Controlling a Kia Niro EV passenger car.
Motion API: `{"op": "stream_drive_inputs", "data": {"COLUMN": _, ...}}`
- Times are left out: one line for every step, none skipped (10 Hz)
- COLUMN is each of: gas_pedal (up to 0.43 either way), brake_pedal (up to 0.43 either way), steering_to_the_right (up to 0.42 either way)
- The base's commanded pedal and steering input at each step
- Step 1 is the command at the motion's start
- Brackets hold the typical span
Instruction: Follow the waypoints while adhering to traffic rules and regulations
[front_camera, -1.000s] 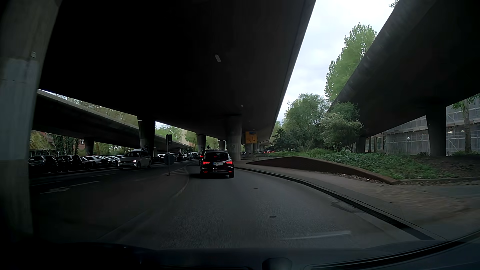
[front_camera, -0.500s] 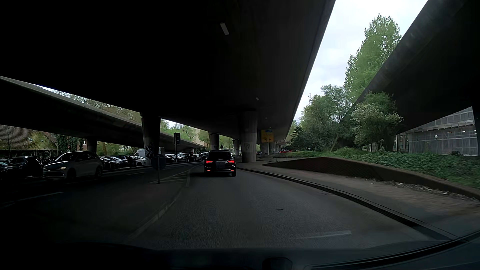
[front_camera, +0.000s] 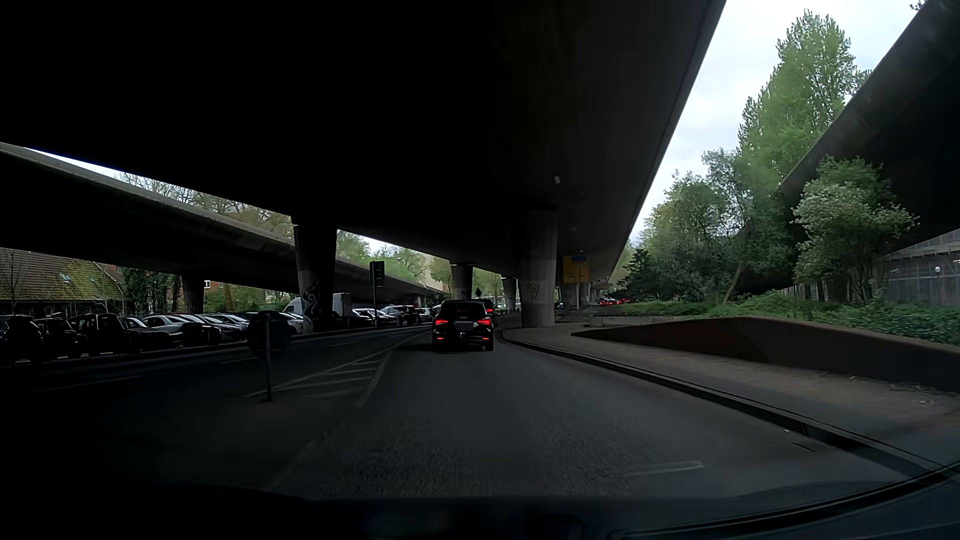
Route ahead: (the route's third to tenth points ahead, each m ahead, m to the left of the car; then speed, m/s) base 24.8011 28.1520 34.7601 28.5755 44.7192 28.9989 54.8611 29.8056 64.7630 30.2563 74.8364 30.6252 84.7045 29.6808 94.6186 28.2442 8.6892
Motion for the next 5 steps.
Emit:
{"op": "stream_drive_inputs", "data": {"gas_pedal": 0.150, "brake_pedal": 0.000, "steering_to_the_right": -0.067}}
{"op": "stream_drive_inputs", "data": {"gas_pedal": 0.150, "brake_pedal": 0.000, "steering_to_the_right": -0.067}}
{"op": "stream_drive_inputs", "data": {"gas_pedal": 0.150, "brake_pedal": 0.000, "steering_to_the_right": -0.064}}
{"op": "stream_drive_inputs", "data": {"gas_pedal": 0.150, "brake_pedal": 0.000, "steering_to_the_right": -0.060}}
{"op": "stream_drive_inputs", "data": {"gas_pedal": 0.157, "brake_pedal": 0.000, "steering_to_the_right": -0.056}}
